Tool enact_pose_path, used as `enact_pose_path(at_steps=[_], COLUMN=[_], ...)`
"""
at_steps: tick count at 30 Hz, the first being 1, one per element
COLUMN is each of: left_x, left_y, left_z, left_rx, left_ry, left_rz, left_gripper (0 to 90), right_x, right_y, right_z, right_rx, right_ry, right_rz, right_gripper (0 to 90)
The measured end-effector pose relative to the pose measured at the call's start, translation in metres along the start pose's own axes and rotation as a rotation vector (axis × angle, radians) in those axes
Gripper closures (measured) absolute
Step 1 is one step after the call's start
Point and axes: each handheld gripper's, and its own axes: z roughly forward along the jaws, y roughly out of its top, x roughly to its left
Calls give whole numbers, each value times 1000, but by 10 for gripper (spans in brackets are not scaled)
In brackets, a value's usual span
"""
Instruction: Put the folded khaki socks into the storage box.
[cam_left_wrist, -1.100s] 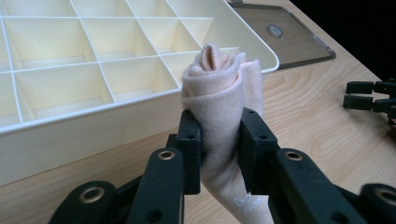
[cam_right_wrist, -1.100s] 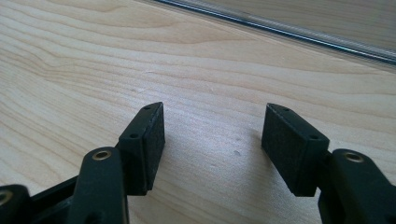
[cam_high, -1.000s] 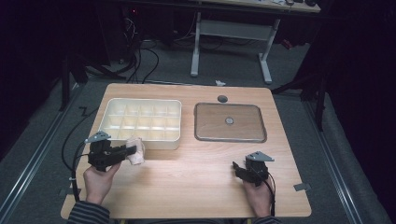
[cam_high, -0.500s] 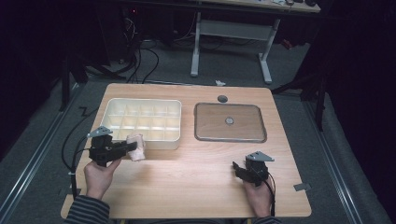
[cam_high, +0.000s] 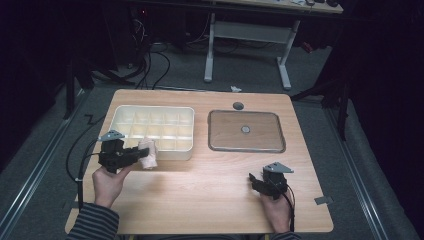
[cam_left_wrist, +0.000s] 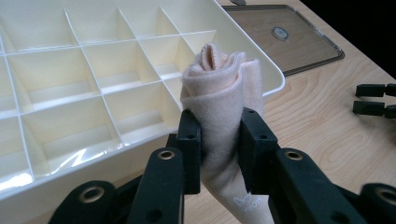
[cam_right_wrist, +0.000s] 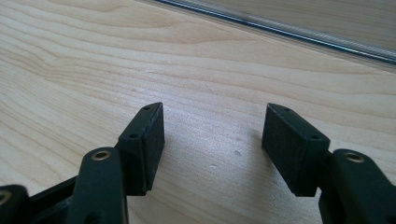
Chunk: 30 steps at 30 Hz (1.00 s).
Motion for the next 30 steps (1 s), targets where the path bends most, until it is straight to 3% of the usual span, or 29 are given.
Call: enact_pose_path(at_steps=[19,21,30], left_x=[-1,1,4], left_y=[20,22,33], left_z=[8,9,13], left_rx=[32,27,35], left_ry=[10,-2,-3], left_rz=[45,32,41], left_gripper=[728,728,728], right_x=[0,0,0], right_y=[0,0,0], right_z=[0,0,0], right_rx=[0,0,0], right_ry=[0,0,0], right_rz=[-1,-1,-5], right_gripper=[391,391,389])
